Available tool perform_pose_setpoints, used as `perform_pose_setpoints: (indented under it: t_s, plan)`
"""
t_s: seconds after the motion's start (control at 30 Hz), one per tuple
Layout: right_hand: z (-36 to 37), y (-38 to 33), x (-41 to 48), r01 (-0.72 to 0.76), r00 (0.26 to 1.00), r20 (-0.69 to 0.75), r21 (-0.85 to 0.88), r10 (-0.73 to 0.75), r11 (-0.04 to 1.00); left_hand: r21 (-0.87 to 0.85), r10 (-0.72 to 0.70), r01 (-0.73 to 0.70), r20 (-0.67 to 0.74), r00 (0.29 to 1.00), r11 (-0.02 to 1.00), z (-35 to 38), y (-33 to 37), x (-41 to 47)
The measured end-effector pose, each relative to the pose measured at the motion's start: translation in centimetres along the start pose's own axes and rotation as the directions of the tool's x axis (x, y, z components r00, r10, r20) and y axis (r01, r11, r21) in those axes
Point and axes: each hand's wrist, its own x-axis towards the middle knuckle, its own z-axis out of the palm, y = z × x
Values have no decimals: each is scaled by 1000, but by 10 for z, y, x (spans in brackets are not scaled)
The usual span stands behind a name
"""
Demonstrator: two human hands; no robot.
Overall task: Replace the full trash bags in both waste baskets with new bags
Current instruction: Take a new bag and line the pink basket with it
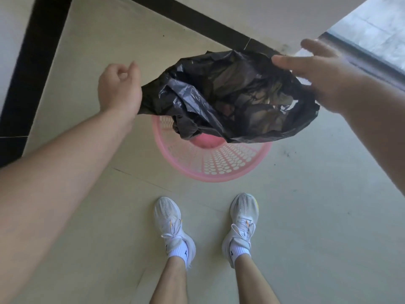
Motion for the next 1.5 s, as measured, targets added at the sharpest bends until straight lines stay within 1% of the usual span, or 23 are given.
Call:
perform_pose_setpoints:
  t_s: [0.03,0.1,0.17,0.2,0.27,0.3,0.37,0.4,0.47,0.57,0.67,0.73,0.87,0.9,0.97,1.03,1.07,1.1,1.17,1.27,1.37,1.43,1.5]
  plan:
    - [7,4,-23,17,998,-60,-122,-25,992,63,93,-93,-4,996,994,-1,1,-12]
    - [6,22,-42,282,913,-190,-343,-360,896,230,361,-356,22,932,906,2,2,-35]
    - [13,39,-59,447,784,-154,-532,-601,719,293,516,-525,113,849,799,6,1,-53]
    - [19,47,-66,491,766,-73,-575,-639,654,325,532,-552,157,832,768,8,0,-61]
    - [40,71,-82,489,797,92,-678,-597,548,385,544,-575,197,815,722,12,-12,-78]
    - [47,82,-82,430,854,125,-717,-506,549,409,551,-574,188,813,709,12,-20,-87]
    - [57,97,-77,248,960,91,-719,-266,649,482,565,-558,147,812,676,8,-39,-102]
    - [59,104,-74,181,981,76,-678,-178,712,512,559,-541,135,818,667,6,-51,-107]
    - [62,114,-71,136,991,78,-601,-112,788,533,513,-493,123,849,687,0,-75,-118]
    - [59,119,-66,148,989,53,-382,-138,912,530,396,-411,148,906,742,-6,-104,-139]
    - [50,128,-66,96,995,17,-206,-95,974,482,135,-207,179,975,851,-6,-116,-160]
    - [48,136,-72,85,992,-68,-249,-105,965,354,-12,-38,137,990,935,-2,-114,-174]
    - [57,148,-102,75,911,-368,-288,-183,955,70,-108,113,-63,992,991,14,-89,-198]
    - [62,152,-109,29,905,-406,-239,-127,971,-28,-185,183,-92,978,983,20,-83,-201]
    - [72,157,-116,-176,910,-380,6,166,984,-216,-453,426,-98,886,879,31,-72,-200]
    - [79,163,-120,-441,828,-260,246,497,863,-369,-748,685,-43,663,628,39,-66,-198]
    - [81,166,-123,-503,794,-194,323,576,802,-421,-816,745,18,577,517,41,-64,-198]
    - [83,171,-124,-509,789,-134,403,600,760,-467,-837,766,94,539,442,43,-65,-198]
    - [89,179,-127,-443,815,-95,533,571,721,-531,-819,765,210,534,363,45,-66,-200]
    - [91,180,-125,-341,849,-117,623,515,704,-597,-771,737,289,567,318,45,-69,-199]
    - [87,170,-110,-354,877,15,696,480,625,-700,-680,669,365,636,250,45,-66,-185]
    - [84,165,-96,-403,875,81,669,478,625,-723,-620,646,396,678,245,46,-64,-173]
    - [86,164,-82,-446,875,115,569,470,691,-681,-595,657,393,701,325,49,-64,-165]
